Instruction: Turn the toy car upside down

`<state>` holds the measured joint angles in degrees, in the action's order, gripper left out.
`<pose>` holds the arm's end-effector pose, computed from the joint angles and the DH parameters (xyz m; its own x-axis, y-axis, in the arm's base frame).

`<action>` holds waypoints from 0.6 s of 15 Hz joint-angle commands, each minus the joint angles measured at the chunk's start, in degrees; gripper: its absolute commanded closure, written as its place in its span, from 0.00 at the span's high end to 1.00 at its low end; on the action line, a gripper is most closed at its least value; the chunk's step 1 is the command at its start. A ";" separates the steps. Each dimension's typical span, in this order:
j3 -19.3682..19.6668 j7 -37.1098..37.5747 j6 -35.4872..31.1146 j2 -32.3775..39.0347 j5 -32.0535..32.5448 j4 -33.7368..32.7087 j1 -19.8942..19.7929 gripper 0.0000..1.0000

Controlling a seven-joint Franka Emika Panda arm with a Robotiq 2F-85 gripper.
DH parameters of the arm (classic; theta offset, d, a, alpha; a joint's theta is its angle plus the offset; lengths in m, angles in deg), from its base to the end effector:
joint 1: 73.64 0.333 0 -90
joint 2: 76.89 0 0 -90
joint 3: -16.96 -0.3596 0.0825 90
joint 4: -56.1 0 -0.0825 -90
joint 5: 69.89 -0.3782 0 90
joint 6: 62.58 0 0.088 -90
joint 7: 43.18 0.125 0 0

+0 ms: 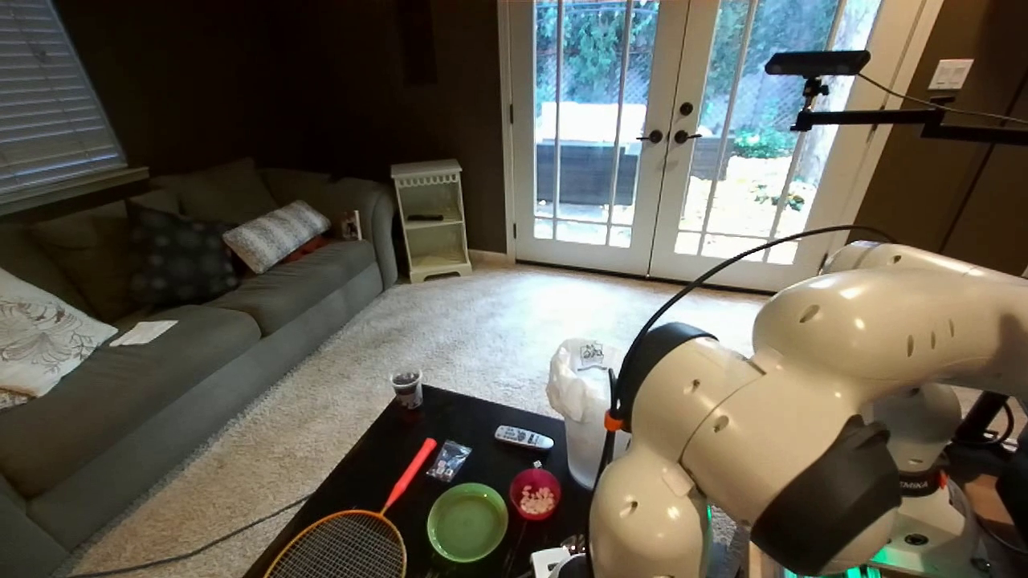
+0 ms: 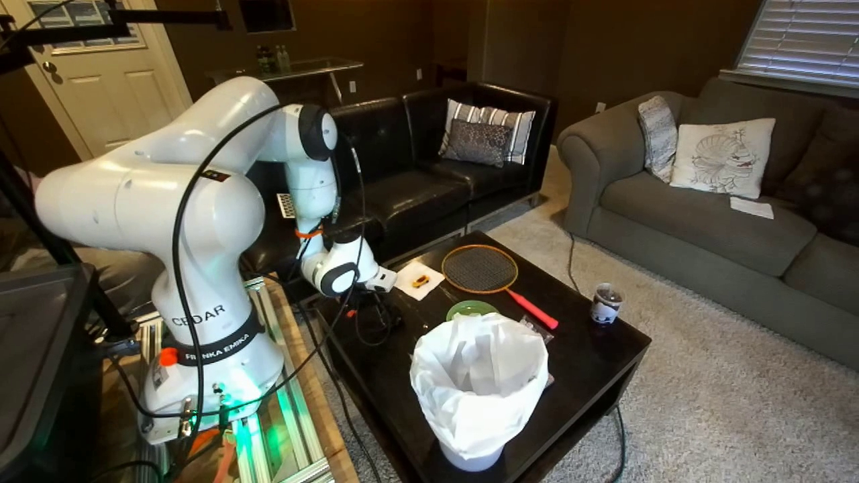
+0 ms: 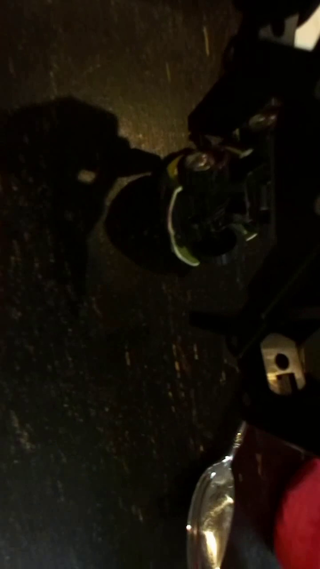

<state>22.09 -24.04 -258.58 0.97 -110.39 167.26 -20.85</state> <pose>0.3834 0.2908 -0.1583 0.9610 -0.1059 0.2554 -0.1323 -0.9872 0.0885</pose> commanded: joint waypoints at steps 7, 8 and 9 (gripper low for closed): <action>3.07 -1.29 4.96 -12.55 -0.09 10.00 2.97 1.00; 3.79 -1.34 5.91 -14.33 0.18 11.34 3.25 1.00; 4.75 -1.15 7.22 -15.90 0.40 12.48 3.71 1.00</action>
<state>24.67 -24.82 -255.44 -8.23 -110.34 173.82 -18.78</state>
